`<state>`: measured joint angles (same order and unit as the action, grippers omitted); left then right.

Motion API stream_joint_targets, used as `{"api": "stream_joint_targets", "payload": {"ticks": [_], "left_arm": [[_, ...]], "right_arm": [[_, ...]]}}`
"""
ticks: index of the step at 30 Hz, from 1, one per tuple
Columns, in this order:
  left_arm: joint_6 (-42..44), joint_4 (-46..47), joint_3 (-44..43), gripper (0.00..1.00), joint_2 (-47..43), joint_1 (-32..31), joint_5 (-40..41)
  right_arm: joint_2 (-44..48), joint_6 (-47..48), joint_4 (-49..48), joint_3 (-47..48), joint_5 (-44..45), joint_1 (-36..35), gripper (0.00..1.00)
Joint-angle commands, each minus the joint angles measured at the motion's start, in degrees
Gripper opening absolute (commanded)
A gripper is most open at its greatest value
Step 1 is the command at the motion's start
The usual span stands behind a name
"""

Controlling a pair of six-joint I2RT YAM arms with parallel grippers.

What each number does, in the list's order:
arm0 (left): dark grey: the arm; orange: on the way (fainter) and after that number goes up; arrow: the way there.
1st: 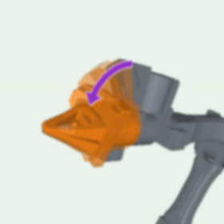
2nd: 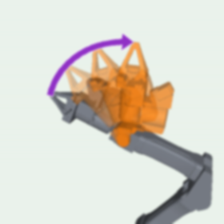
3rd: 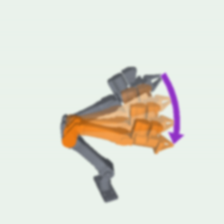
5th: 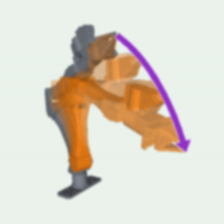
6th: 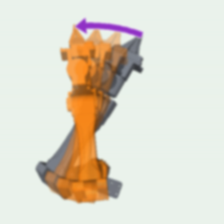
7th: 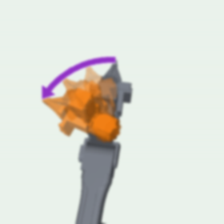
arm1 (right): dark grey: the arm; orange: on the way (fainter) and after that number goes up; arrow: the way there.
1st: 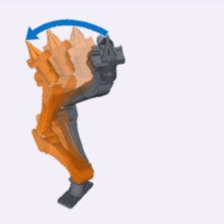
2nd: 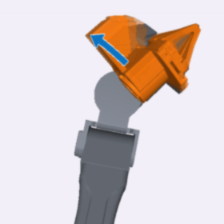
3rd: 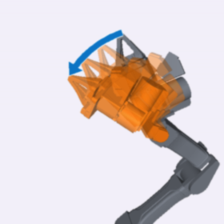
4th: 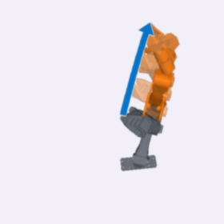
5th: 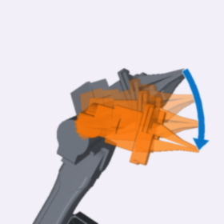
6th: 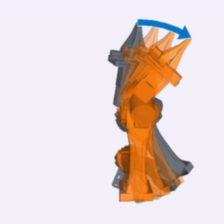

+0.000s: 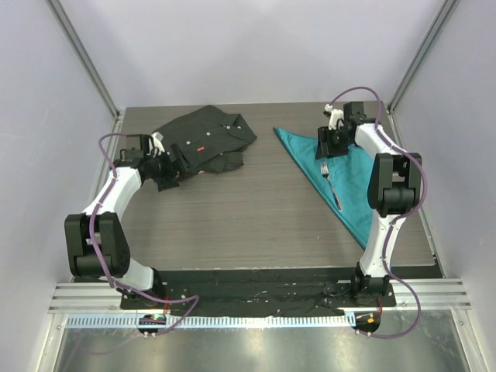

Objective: Fold the napkin, place the utensils inside, and roll it up
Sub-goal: Place the utensil onto the napkin

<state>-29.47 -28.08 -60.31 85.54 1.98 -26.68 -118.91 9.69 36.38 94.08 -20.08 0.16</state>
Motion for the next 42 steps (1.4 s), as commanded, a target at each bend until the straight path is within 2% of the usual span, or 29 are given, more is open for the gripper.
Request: {"api": "stream_joint_targets", "payload": {"ticks": [1, 18, 26, 33, 38, 42], "left_arm": [[1.0, 0.3, -1.3, 0.93, -1.8, -0.1, -0.8], [0.9, 0.3, -1.4, 0.93, -2.0, -0.3, -0.8], [1.0, 0.2, -1.4, 0.93, -2.4, -0.2, -0.8], [0.9, 0.3, -1.5, 0.93, -2.1, -0.2, -1.0], [1.0, 0.2, -1.5, 0.93, -2.0, -0.3, -0.8], [1.0, 0.2, -1.6, 0.93, -1.6, -0.2, -0.8]], "right_arm": [[-0.5, -0.9, -3.5, 0.2, 1.5, -0.2, 0.57], [-1.4, -0.3, -2.3, -2.5, 3.1, -3.9, 0.57], [0.1, -0.6, -1.3, -0.3, 4.9, -5.7, 0.57], [-1.1, -1.7, -2.3, 6.2, 15.7, -12.7, 0.56], [-8.8, -5.9, -4.2, 16.0, 24.9, -17.2, 0.52], [-14.5, -9.0, -4.9, 23.3, 28.0, -18.8, 0.47]]}}
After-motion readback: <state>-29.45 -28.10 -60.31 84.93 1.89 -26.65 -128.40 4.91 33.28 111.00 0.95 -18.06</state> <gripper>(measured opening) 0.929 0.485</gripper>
